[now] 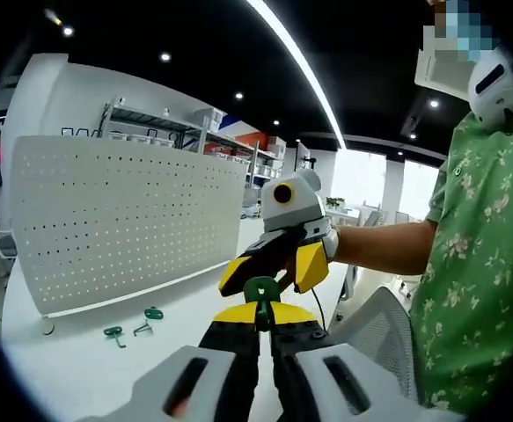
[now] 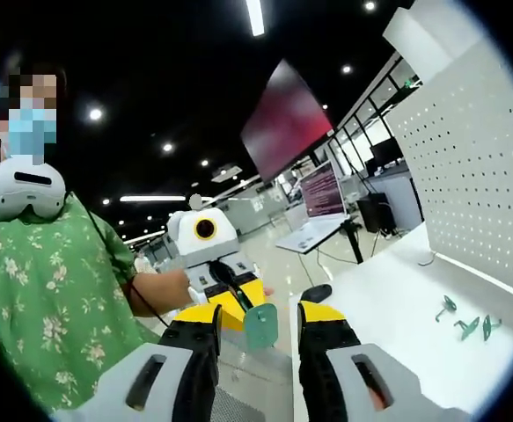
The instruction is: Insert the hook assembly into the mounting plate slot until the hook locks in place.
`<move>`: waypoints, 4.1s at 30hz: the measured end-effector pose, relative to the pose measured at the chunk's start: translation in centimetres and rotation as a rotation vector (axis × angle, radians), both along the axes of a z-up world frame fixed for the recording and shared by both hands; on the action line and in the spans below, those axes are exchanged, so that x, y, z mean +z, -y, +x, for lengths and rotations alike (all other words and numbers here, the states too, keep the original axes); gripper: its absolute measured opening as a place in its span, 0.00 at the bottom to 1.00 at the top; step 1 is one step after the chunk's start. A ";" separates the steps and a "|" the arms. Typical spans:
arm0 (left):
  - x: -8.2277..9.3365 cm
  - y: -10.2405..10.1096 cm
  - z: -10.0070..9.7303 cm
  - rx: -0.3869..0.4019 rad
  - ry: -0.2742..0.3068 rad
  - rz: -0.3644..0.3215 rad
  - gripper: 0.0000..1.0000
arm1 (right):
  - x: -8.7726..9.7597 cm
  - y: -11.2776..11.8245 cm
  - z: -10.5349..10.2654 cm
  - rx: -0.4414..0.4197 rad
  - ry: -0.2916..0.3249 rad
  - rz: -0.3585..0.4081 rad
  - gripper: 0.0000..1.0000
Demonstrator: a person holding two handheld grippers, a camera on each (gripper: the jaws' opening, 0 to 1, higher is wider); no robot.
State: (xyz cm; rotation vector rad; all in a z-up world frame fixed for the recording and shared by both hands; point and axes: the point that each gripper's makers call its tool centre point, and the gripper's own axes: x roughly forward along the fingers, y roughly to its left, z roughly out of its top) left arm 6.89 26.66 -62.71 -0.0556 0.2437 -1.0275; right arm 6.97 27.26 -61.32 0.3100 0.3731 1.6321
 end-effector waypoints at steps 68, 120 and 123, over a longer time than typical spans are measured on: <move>8.0 -9.7 16.4 0.688 0.199 0.103 0.03 | -5.2 6.7 6.9 -0.621 0.163 -0.230 0.70; 11.6 -15.7 33.4 0.908 0.300 0.166 0.03 | -6.6 10.1 10.2 -0.708 0.122 -0.295 0.70; 11.6 -15.8 33.7 0.913 0.300 0.156 0.03 | -6.6 10.2 10.3 -0.711 0.123 -0.296 0.70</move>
